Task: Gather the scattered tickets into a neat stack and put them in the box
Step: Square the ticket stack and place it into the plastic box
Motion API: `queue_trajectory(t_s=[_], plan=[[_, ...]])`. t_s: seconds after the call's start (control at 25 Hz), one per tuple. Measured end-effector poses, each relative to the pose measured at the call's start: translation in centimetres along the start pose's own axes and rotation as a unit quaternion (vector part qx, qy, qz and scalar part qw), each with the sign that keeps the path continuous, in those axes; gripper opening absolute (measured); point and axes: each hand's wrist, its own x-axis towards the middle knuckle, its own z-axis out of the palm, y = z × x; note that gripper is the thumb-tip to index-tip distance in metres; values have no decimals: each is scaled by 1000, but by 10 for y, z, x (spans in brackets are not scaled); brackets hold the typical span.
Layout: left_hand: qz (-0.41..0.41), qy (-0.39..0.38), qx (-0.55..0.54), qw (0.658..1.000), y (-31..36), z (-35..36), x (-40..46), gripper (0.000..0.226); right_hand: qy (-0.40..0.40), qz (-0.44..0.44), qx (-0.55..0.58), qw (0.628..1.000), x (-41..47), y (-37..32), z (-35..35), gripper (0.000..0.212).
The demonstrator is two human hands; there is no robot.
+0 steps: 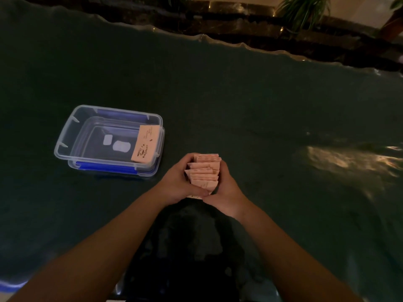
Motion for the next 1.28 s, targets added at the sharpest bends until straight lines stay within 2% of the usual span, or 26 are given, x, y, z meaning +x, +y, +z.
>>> queue_trajectory(t_s=[0.08,0.16,0.28,0.44,0.64,0.76,0.88,0.96,1.04,1.2,1.28], plan=[[4,1,-5,1000,-11,2,-2,93,3,-7,-14,1000,0,7,6,116],[-2,-2,8,1000,-18,3,-3,111,-2,-6,-21,1000,0,11,10,128],[-18,-23,16,999,-23,6,-3,132,-14,-6,-33,999,1,16,18,133],[-21,-20,14,999,-35,14,1,124,-28,1,-44,999,0,30,26,136],[1,-6,17,1000,-43,15,4,122,-58,15,-67,996,-11,13,15,138],[19,2,23,1000,-45,15,3,124,-10,-68,-135,989,-25,-9,15,134],[34,-12,25,999,-46,15,3,129,32,-157,-256,953,-29,-17,21,117],[47,-18,35,998,-48,16,5,128,42,-152,-322,934,-31,-19,26,102],[60,-16,52,997,-49,17,5,127,55,-149,-363,918,-34,-18,29,98],[72,7,69,995,-54,18,5,116,89,-169,-382,904,-38,-16,28,107],[68,7,72,995,-54,18,4,120,88,-143,-394,904,-33,-17,24,113]])
